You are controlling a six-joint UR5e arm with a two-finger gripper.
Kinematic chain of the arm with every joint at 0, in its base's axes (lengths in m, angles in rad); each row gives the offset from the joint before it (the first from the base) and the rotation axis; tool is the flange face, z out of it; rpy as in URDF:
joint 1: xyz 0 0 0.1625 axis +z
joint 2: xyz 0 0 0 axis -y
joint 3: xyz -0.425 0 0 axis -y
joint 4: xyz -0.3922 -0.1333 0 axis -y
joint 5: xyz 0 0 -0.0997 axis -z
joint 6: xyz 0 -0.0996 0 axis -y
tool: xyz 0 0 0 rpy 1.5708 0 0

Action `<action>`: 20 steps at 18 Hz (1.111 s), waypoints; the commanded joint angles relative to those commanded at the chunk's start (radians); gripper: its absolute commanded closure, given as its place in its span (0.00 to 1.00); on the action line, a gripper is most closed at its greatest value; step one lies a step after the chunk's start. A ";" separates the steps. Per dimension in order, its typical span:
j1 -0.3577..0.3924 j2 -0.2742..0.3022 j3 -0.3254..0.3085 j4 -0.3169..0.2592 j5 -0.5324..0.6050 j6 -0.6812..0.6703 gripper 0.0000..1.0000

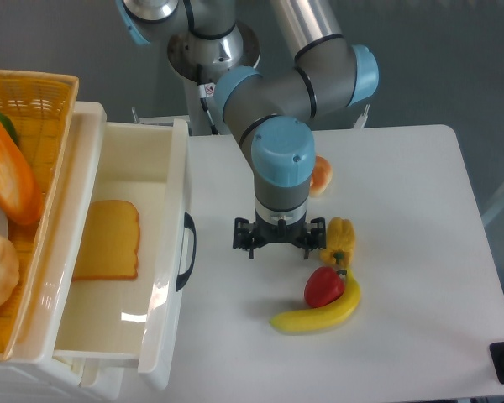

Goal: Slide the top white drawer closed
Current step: 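Move the gripper toward the front face of the open white drawer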

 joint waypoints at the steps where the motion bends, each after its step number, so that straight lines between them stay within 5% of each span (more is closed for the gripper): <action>1: -0.002 -0.003 0.002 0.000 -0.017 -0.008 0.00; 20: -0.040 -0.009 0.005 -0.003 -0.080 -0.049 0.00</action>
